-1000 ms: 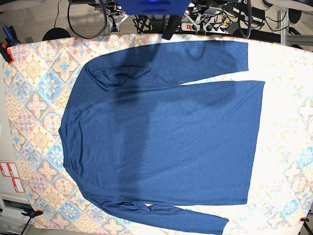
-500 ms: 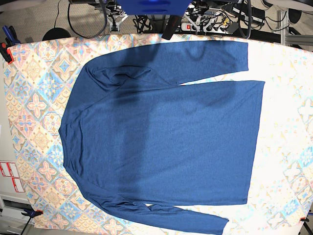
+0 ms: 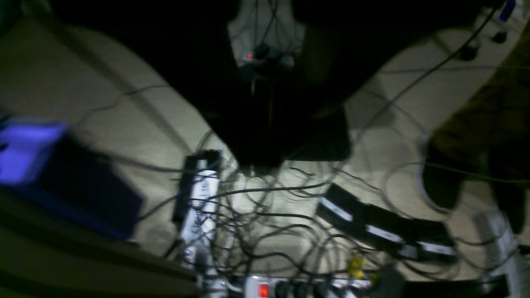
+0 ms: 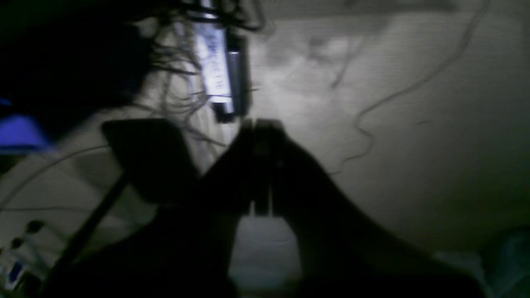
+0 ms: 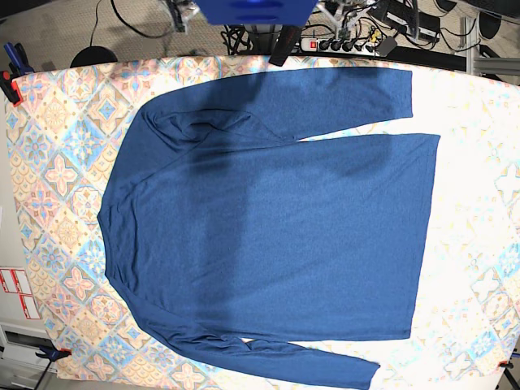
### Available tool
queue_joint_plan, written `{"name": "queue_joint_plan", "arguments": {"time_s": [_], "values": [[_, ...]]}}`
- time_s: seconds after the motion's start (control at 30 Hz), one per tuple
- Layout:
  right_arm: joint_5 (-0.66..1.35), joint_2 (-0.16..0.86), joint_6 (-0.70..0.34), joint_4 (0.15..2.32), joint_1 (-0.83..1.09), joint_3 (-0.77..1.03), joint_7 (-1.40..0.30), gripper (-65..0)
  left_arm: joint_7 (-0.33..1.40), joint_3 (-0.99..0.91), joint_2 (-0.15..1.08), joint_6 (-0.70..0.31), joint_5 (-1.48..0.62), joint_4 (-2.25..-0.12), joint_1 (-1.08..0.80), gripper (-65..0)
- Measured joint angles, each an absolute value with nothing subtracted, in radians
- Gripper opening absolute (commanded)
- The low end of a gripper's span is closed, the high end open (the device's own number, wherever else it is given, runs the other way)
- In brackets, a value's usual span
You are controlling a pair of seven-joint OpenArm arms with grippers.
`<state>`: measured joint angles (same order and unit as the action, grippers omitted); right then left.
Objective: Fold the T-shirt properly
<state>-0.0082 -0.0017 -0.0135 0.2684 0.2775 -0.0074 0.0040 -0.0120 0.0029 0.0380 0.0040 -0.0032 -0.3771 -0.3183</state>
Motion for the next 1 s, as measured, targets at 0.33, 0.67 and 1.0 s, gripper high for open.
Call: {"name": "queue_joint_plan", "arguments": {"time_s": [0.33,0.67,1.0], "values": [[-0.003,0.051,-0.022,0.667,0.545,-0.009,0.002,-65.0,-0.013,0.0,0.145,0.002,-0.007,-0.708,-0.549,-65.0],[-0.002,0.1,-0.017,1.001,0.756,-0.001,-0.012,-65.0,-0.004,0.002,0.19,0.001,-0.007,-1.184,-0.852,-65.0],[-0.004,0.134,-0.024,1.351,0.918,0.083,-0.075,-65.0,0.004,-0.001,0.194,0.0,-0.007,-1.573,-1.043,-65.0]]}}
